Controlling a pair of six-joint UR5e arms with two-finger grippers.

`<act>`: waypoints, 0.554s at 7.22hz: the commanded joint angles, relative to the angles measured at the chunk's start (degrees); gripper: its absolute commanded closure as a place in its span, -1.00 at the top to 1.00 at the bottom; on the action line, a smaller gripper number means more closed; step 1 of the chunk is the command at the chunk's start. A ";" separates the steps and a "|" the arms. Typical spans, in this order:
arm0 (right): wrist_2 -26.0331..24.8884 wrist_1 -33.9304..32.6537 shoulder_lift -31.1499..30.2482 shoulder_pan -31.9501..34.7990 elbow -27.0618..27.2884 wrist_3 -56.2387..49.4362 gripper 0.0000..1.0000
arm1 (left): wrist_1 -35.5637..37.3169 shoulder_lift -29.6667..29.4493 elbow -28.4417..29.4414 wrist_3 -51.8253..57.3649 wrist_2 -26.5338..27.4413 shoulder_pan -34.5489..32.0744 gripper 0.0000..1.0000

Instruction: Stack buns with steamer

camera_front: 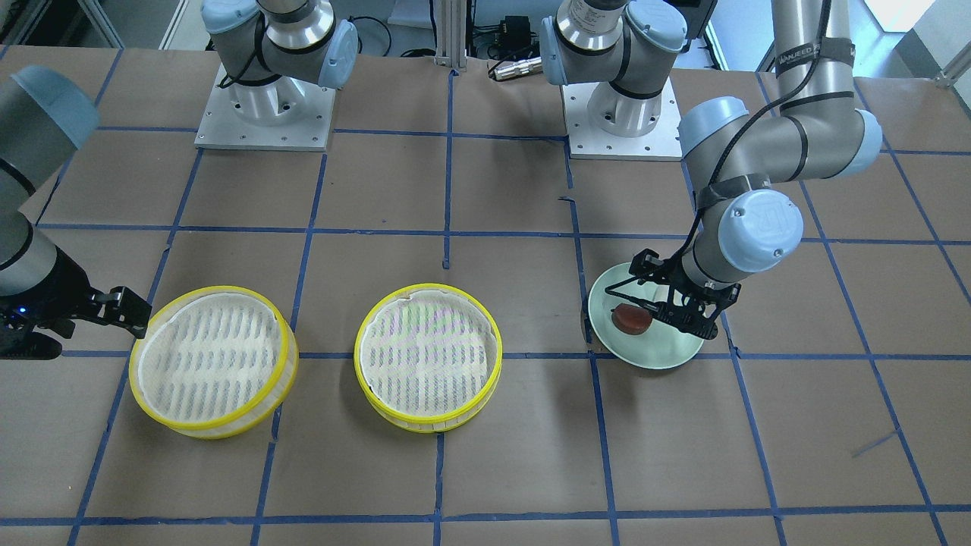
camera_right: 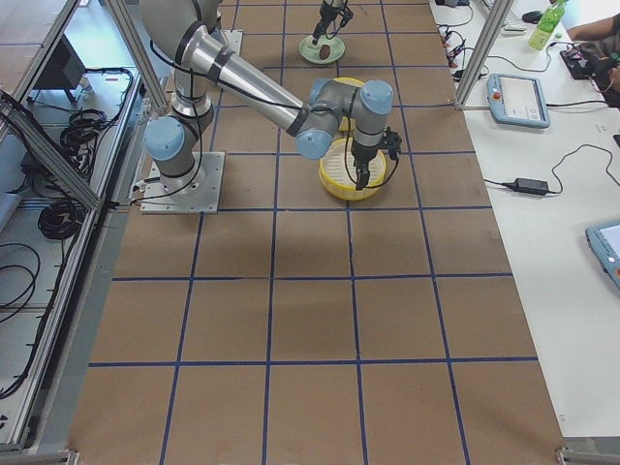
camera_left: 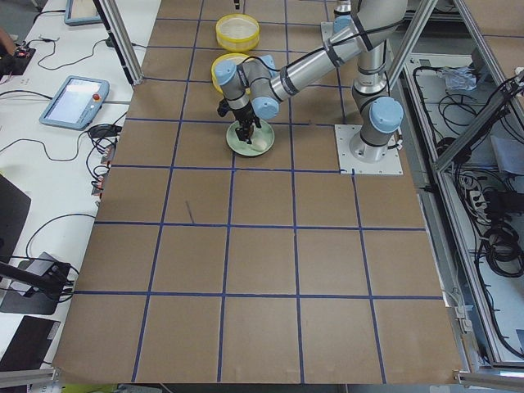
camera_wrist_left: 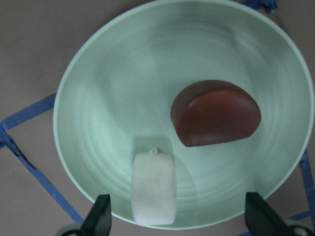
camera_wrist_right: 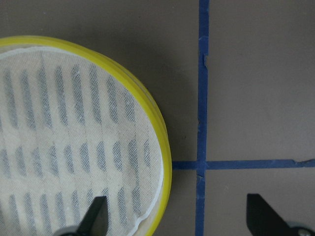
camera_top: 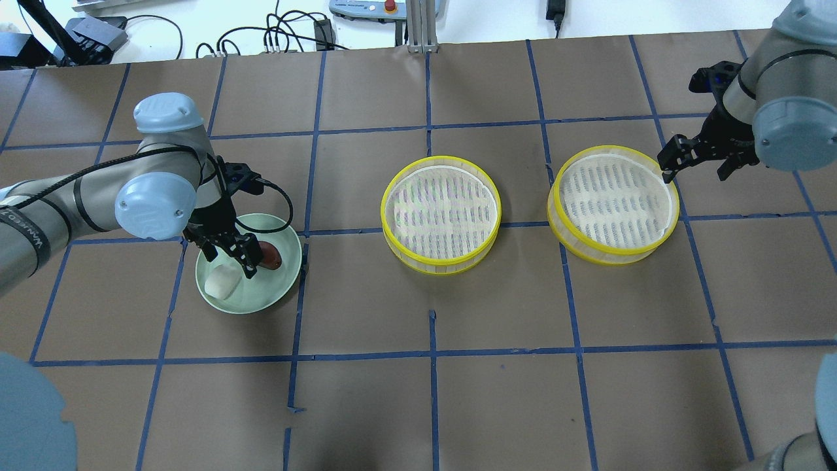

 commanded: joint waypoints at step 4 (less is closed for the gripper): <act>-0.05 -11.43 3.06 -0.15 6.92 -0.41 0.40 | 1.48 -0.49 0.86 -0.71 1.26 0.00 -0.56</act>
